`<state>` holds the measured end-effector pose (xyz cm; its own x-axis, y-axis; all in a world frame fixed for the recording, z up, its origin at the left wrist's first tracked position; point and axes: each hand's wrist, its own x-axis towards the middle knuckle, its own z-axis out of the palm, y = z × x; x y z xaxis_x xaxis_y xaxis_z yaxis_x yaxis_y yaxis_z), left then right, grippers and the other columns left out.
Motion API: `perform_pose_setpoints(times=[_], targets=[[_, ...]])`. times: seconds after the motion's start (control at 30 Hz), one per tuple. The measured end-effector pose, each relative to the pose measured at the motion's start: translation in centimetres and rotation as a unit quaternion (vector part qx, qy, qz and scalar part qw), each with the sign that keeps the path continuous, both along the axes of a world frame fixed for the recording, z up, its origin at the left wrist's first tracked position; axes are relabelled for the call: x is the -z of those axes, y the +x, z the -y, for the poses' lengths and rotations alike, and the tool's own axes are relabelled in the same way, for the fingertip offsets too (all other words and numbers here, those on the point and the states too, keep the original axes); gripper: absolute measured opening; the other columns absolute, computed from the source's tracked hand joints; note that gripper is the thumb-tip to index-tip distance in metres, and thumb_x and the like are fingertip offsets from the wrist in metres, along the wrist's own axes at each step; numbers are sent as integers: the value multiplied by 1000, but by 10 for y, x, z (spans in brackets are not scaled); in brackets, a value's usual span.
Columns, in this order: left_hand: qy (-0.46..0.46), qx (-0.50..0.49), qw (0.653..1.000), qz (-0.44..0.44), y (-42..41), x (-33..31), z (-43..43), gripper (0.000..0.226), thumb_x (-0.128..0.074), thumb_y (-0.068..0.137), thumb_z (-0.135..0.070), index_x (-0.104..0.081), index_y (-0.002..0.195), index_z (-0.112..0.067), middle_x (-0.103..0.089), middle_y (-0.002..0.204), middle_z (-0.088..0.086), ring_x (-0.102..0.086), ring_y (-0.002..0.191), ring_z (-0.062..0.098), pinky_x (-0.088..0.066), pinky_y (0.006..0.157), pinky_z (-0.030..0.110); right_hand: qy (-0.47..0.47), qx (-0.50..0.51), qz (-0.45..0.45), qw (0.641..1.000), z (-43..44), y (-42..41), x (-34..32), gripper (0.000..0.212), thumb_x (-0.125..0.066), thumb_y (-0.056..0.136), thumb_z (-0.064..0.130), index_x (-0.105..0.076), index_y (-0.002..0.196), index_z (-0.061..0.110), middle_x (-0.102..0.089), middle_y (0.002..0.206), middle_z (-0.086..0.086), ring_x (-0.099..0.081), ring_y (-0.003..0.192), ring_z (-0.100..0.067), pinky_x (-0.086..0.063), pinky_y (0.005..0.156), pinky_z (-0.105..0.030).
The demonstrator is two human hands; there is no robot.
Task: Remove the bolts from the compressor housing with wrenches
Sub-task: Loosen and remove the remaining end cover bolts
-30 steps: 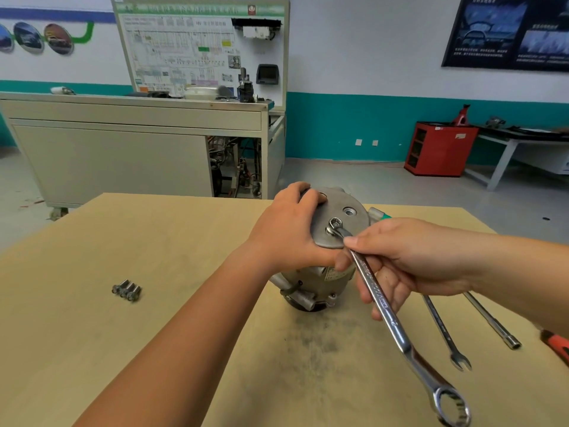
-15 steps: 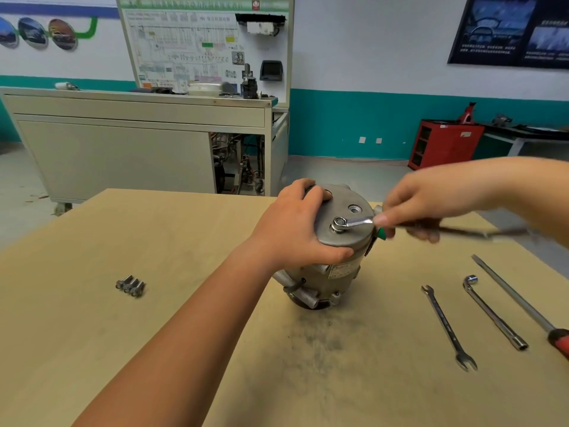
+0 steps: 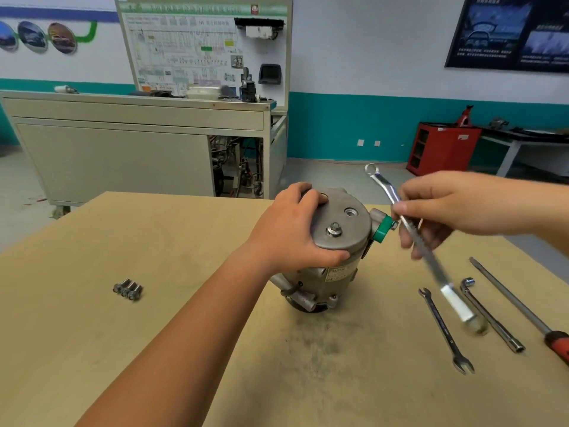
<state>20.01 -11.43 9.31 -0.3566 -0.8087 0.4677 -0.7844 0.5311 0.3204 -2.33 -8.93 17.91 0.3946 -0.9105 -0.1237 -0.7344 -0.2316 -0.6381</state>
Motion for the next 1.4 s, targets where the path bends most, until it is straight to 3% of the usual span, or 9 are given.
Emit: perform_pose_setpoints(times=[0.27, 0.43, 0.57, 0.67, 0.8, 0.97, 1.1, 1.2, 1.4], targets=[[2, 0, 1000, -11, -4, -1, -3, 95, -65, 55, -66, -47, 133, -15, -39, 140, 4, -37, 127, 19, -27, 93, 21, 219, 0, 298, 929, -38, 45, 31, 31, -53, 75, 33, -53, 89, 6, -71, 69, -12, -64, 45, -11, -49, 41, -18], [-4, 6, 1000, -15, -3, -2, -3, 103, -41, 46, -73, -48, 131, -15, -39, 139, 4, -37, 126, 19, -28, 91, 20, 248, -3, 327, 912, -39, 56, 39, 22, -47, 90, 27, -51, 90, 6, -69, 63, -12, -60, 40, -10, -47, 38, -17], [-6, 7, 1000, -13, -2, -2, -3, 93, -57, 53, -64, -48, 131, -13, -39, 140, 6, -38, 127, 22, -31, 93, 23, 236, -5, 308, 922, -36, 56, 43, 22, -43, 95, 26, -52, 89, 7, -67, 57, -10, -56, 36, -8, -46, 37, -16], [-5, 7, 1000, -8, -1, -2, -3, 95, -69, 56, -66, -48, 132, -13, -39, 140, 5, -37, 127, 21, -29, 94, 23, 217, -24, 230, 948, -33, 52, 43, 26, -41, 96, 30, -52, 89, 7, -65, 55, -7, -54, 36, -8, -44, 37, -17], [-6, 3, 1000, -7, 0, -1, -2, 94, -75, 58, -65, -46, 133, -16, -39, 139, 3, -37, 126, 19, -30, 95, 22, 147, -67, -47, 986, -13, 29, 11, 36, -47, 81, 50, -57, 79, 16, -61, 52, 1, -54, 43, -10, -45, 47, -18], [-2, 2, 1000, 12, -5, -3, 1, 88, -78, 63, -57, -44, 135, -18, -36, 142, 3, -33, 129, 19, -29, 94, 22, -104, -42, -243, 964, 24, 10, -20, 39, -46, 62, 66, -66, 78, 37, -65, 72, 15, -58, 68, 3, -41, 65, -20], [2, 5, 1000, 18, -6, -2, 3, 88, -77, 63, -58, -43, 135, -19, -35, 141, 2, -33, 127, 19, -29, 93, 23, -133, -25, -134, 982, 30, 0, -19, 18, -49, 80, 50, -64, 82, 40, -66, 79, 17, -59, 76, 6, -41, 67, -15], [0, 7, 1000, 18, -4, -2, 3, 88, -77, 64, -58, -43, 134, -18, -35, 141, 3, -34, 127, 19, -29, 94, 22, -43, 17, 49, 998, 14, 3, -12, 18, -47, 92, 30, -61, 88, 19, -72, 77, 5, -70, 71, -12, -54, 56, -20], [4, 9, 1000, 0, -4, -1, 1, 93, -72, 59, -66, -45, 134, -17, -37, 141, 2, -35, 127, 18, -27, 94, 20, 90, 18, 162, 982, -36, 42, 30, 25, -41, 98, 28, -55, 86, 11, -74, 78, -9, -71, 60, -21, -57, 59, -28]])
